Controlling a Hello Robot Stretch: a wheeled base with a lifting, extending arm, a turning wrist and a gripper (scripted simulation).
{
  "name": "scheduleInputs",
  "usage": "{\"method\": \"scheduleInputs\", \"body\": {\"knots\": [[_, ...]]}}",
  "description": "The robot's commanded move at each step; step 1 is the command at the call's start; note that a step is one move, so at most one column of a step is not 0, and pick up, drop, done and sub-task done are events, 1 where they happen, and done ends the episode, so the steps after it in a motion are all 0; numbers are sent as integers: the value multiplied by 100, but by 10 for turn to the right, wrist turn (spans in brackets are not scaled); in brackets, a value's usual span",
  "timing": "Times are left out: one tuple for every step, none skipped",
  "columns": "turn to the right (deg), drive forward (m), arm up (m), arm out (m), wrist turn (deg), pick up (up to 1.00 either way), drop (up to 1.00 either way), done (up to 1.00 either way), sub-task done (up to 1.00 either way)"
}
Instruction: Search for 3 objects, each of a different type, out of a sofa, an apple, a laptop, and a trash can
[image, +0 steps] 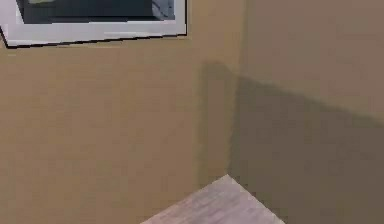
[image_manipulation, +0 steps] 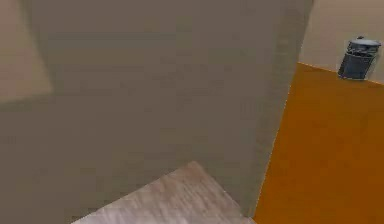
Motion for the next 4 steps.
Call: {"method": "scheduleInputs", "body": {"knots": [[450, 0, 0, 0, 0, 0, 0, 0, 0], [90, 0, 0, 0, 0, 0, 0, 0, 0], [0, 20, 0, 0, 0, 0, 0, 0, 0], [-450, 0, 0, 0, 0, 0, 0, 0, 0]]}}
